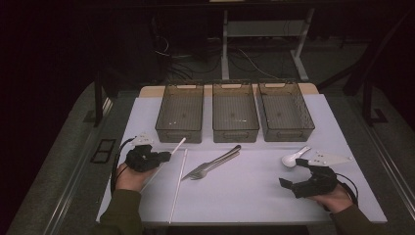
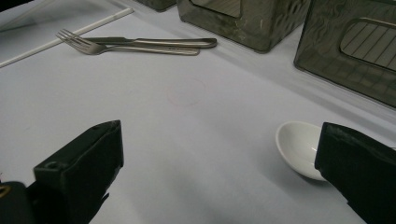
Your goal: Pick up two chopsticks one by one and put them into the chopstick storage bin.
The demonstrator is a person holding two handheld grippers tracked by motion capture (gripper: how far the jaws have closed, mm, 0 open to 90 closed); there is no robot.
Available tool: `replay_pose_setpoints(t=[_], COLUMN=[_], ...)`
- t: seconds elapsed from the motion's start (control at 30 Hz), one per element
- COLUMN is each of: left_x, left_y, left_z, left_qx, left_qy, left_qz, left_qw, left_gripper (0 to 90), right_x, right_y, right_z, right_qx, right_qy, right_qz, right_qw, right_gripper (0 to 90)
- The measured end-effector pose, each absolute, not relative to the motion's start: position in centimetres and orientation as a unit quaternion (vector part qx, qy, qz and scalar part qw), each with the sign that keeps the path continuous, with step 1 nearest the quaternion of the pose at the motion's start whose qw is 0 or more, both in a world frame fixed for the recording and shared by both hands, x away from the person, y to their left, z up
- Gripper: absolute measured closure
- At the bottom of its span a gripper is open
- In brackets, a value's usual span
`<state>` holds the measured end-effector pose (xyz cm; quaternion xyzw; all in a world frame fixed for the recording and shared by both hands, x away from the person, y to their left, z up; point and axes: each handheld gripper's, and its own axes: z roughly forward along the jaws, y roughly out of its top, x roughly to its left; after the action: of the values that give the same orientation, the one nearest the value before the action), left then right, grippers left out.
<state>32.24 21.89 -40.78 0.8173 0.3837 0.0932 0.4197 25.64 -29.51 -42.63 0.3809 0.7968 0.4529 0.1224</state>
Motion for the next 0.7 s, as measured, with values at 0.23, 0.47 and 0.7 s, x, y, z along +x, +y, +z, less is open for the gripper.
replay_pose_setpoints(t=[0.23,0.47,0.7], left_x=[33.1,34.1,35.6], left_y=[21.8,21.2,20.1], left_z=[-39.9,-38.1,-36.4], left_qx=[0.808,0.800,0.800], left_qy=[0.386,0.379,0.368], left_qz=[0.087,0.092,0.101], left_qw=[0.436,0.456,0.463], left_gripper=[84.2,84.2,84.2], right_x=[25.7,25.8,25.7], right_y=[-29.5,-29.6,-29.6], right_z=[-42.7,-42.7,-42.6], right_qx=[0.383,0.385,0.384], right_qy=[0.795,0.794,0.794], right_qz=[0.455,0.456,0.456], right_qw=[0.120,0.118,0.118], right_gripper=[1.1,1.1,1.1])
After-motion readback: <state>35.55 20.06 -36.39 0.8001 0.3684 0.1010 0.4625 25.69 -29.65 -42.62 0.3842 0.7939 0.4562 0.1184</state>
